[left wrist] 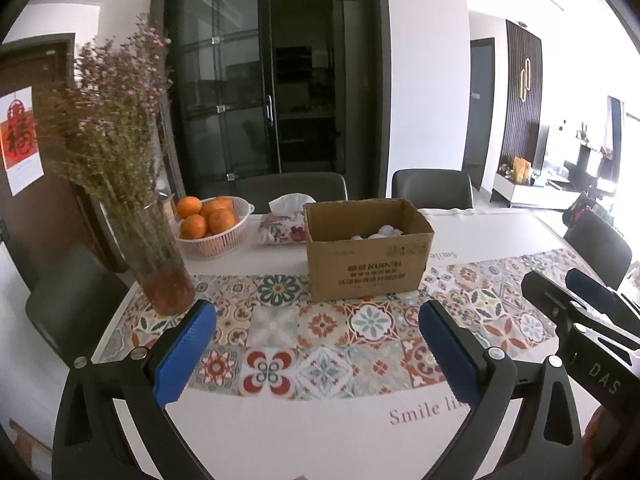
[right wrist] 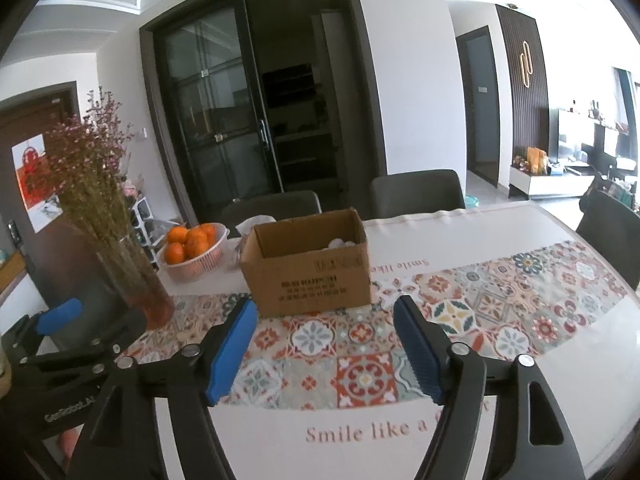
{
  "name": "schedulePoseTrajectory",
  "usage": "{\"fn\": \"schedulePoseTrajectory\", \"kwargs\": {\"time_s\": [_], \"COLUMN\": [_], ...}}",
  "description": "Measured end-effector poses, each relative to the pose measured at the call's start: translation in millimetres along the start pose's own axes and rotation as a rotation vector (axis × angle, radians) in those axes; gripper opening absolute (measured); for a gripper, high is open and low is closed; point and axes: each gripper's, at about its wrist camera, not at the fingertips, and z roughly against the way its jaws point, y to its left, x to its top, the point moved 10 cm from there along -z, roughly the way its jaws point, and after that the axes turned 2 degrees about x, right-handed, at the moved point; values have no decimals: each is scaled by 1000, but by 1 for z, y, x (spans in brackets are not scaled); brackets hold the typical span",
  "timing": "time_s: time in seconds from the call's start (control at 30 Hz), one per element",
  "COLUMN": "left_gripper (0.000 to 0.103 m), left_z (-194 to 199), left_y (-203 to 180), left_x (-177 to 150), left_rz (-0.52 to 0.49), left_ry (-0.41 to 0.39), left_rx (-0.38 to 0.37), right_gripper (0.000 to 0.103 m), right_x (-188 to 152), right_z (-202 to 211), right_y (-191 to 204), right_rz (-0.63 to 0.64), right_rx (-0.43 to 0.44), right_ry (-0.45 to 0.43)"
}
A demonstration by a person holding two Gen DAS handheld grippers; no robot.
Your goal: Organize soft objects
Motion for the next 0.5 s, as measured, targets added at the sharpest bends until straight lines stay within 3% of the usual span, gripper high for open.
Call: {"fn": "schedulePoseTrajectory", "kwargs": {"time_s": [0.5], "left_gripper": [103], "left_z": [97], "left_y": [-13], "left_x": [-51], "left_rz": [-31], "left_ry": [-64], "left_rx": [41], "right_gripper": [81], "right_x": [-45], "right_z": [89], "right_y": [-12], "right_rz": [30], "right_rx": [-15], "right_ry": [-11]}}
